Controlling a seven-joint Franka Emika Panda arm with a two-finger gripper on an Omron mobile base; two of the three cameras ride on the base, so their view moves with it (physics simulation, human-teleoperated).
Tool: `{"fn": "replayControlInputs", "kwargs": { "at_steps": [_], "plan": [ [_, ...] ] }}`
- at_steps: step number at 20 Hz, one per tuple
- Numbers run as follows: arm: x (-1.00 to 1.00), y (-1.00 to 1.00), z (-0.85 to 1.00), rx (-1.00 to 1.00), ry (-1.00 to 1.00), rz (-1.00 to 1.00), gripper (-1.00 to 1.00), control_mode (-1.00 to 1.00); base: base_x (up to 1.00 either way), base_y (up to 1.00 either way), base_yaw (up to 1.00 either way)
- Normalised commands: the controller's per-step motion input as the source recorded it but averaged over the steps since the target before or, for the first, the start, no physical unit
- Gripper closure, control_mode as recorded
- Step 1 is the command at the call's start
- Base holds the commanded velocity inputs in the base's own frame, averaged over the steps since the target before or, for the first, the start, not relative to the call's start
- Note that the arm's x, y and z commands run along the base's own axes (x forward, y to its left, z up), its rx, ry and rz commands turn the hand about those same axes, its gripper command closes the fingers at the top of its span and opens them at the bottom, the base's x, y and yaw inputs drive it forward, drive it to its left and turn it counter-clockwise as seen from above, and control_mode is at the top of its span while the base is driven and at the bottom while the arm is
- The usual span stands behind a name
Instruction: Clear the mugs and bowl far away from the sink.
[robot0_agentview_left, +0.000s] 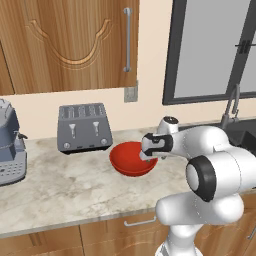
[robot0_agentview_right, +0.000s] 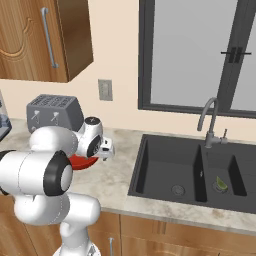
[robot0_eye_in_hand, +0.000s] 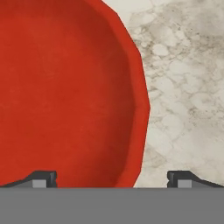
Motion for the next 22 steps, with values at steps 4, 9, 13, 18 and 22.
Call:
{"fn": "replayControlInputs", "kwargs": {
  "at_steps": [4,9,13,18,22],
  "plan": [
    [0.0,0.16,-0.02,0.04,0.0,0.0,-1.0,-1.0,0.0,0.0,0.0],
    [0.0,0.0,0.0,0.0,0.0,0.0,1.0,-1.0,0.0,0.0,0.0],
    [-0.02,0.0,0.0,0.0,-0.03,0.0,1.0,-1.0,0.0,0.0,0.0],
    [-0.26,0.0,0.57,0.01,-0.25,0.0,1.0,-1.0,0.0,0.0,0.0],
    [-0.4,0.0,0.96,0.02,-0.1,-0.01,1.0,-1.0,0.0,0.0,0.0]
  ]
}}
